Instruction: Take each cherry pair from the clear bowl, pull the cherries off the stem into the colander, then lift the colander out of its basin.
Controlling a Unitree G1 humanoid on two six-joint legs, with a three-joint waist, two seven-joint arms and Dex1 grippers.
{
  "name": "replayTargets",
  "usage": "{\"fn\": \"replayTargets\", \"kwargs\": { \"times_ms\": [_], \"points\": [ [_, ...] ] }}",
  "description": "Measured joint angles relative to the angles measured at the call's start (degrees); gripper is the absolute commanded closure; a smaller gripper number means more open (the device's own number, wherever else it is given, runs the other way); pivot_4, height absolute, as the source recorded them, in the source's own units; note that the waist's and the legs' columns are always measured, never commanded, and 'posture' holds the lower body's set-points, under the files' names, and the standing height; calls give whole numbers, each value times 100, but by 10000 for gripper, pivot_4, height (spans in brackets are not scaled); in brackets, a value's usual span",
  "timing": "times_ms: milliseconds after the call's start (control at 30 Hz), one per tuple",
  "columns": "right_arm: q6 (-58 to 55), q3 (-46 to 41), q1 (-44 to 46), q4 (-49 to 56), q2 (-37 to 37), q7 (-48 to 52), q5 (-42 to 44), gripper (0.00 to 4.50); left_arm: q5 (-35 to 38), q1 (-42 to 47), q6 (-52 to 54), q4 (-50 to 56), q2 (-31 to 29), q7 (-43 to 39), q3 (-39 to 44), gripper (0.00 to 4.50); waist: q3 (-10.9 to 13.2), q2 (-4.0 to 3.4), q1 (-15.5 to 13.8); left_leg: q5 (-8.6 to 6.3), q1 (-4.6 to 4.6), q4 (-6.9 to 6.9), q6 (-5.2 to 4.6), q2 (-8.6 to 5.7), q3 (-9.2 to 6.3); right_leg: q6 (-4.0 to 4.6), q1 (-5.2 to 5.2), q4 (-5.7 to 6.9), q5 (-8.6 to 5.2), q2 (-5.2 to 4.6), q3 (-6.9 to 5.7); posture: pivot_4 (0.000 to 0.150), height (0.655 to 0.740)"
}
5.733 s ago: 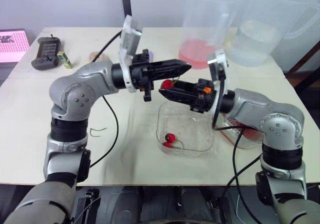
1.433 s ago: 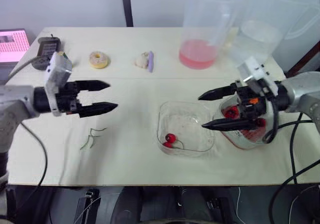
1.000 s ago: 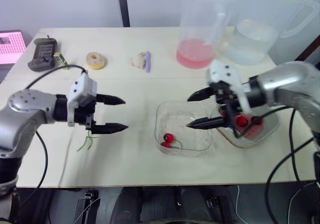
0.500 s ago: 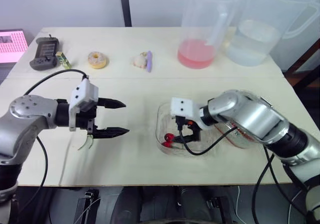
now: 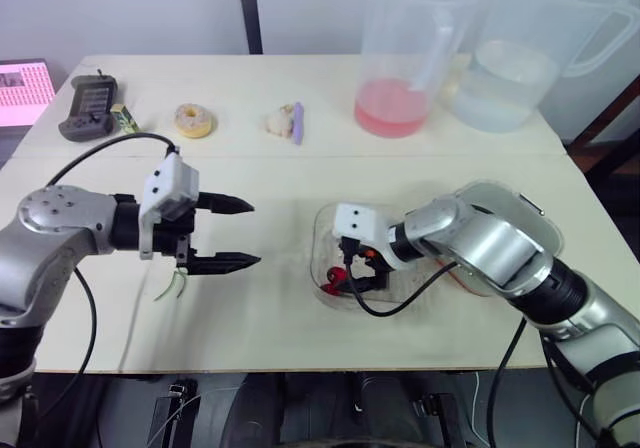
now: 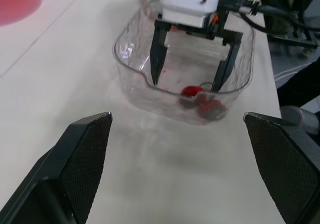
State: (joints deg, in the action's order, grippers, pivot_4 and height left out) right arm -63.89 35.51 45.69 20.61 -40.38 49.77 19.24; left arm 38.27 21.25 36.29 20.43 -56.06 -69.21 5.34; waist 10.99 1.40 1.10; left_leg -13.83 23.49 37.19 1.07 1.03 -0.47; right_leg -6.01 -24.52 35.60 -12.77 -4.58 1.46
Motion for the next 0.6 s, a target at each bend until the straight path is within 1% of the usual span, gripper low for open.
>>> {"fn": "replayTargets", "kwargs": {
  "times_ms": [100, 167, 300, 400, 467, 600],
  "points": [
    [-101, 9, -90, -16, 42, -71, -52, 29401, -30, 55, 16, 0, -1, -5, -17, 0, 0, 0, -1, 0, 0, -1, 0, 0, -1, 0, 0, 2, 0, 1, 0, 1500, 7400],
    [-117, 8, -91, -10, 40, -74, -64, 36926, -56, 55, 16, -2, 0, -24, -53, 0, 0, 0, -3, 0, 0, 0, 0, 0, -1, 0, 1, 0, 0, 1, 0, 1500, 7400],
    [-133, 7, -90, 23, 12, -13, -90, 36926, -99, 60, 14, -12, 5, -50, -90, 0, 0, 0, -7, 0, 0, 0, 0, 0, -1, 0, 1, 0, 0, 1, 0, 1500, 7400],
    [-19, 19, -44, 88, -169, 180, -105, 36926, -152, 90, -24, -38, 38, -53, -168, 0, 0, -1, -13, 0, 0, 1, 0, 0, -1, 0, 1, -1, 0, 0, 0, 1500, 7400],
    [369, 84, 73, 188, -400, 422, -241, 36926, -156, 92, -36, -68, 54, -55, -185, 0, 1, -1, -13, 0, 1, 1, 0, 0, 0, 0, 1, -1, 0, 0, 0, 1500, 7400],
    [1737, 413, 407, 261, -825, 1133, -879, 36926, -152, 103, -38, -74, 82, -35, -191, 0, 1, -1, -4, 0, 0, 0, 0, 0, 0, -1, 0, -2, -1, 1, -1, 1500, 7400]
  ]
}}
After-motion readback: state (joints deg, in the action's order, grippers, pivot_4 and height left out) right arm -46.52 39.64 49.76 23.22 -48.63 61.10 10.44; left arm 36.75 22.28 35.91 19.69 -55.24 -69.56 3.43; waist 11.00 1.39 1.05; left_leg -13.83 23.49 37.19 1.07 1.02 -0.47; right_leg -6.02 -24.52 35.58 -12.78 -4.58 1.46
